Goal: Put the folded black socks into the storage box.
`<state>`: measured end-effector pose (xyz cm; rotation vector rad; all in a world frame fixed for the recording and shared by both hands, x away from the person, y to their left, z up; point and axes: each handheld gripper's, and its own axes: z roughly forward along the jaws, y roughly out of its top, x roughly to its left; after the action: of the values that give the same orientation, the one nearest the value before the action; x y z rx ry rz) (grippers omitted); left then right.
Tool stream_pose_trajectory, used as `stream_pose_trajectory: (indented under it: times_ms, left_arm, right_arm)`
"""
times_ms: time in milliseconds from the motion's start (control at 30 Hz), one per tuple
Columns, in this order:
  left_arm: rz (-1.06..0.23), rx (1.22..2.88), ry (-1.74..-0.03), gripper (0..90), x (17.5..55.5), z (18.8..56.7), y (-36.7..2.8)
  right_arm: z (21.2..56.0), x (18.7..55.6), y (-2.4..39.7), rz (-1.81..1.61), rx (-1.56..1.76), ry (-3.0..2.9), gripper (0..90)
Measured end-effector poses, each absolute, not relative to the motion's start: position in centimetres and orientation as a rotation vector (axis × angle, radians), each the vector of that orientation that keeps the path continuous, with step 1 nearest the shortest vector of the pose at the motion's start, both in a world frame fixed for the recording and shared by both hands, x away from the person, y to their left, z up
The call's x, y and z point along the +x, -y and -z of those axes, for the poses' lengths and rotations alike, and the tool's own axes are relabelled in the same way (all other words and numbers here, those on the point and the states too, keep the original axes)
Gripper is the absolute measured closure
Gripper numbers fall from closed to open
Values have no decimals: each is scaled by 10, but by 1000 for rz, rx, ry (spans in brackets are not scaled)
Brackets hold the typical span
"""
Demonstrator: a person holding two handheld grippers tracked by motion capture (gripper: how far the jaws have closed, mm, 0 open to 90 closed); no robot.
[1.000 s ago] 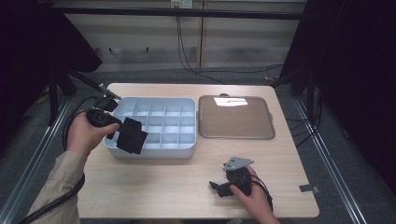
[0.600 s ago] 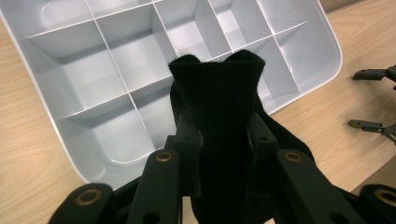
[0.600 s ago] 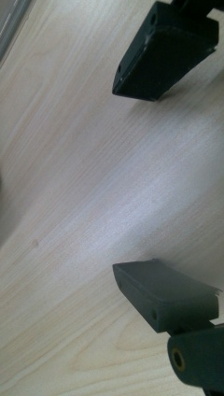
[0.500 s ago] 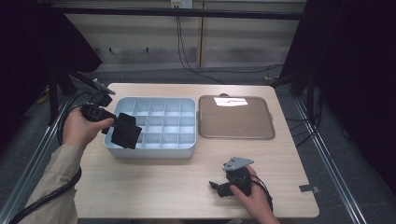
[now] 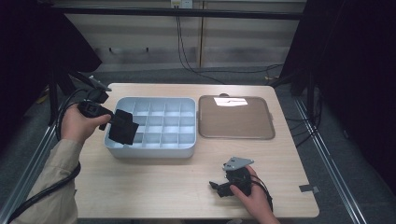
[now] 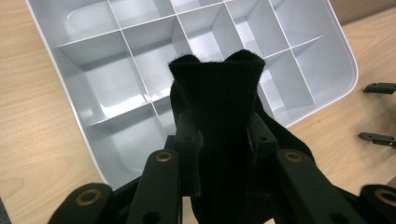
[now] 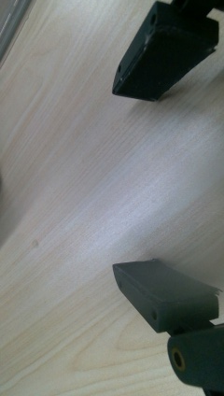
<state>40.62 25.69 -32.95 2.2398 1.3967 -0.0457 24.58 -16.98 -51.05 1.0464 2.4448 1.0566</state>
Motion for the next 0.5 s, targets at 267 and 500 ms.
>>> stream_pose_trajectory:
  times_ms: [267,500]
  left_arm:
    - [44,2226,-1436,718,414,339,-264]
    - [49,2233,-1470,718,418,348,-271]
  right_arm:
    - [511,246,170,-1059,1046,-2446,118]
    - [510,246,170,-1057,1044,-2447,118]
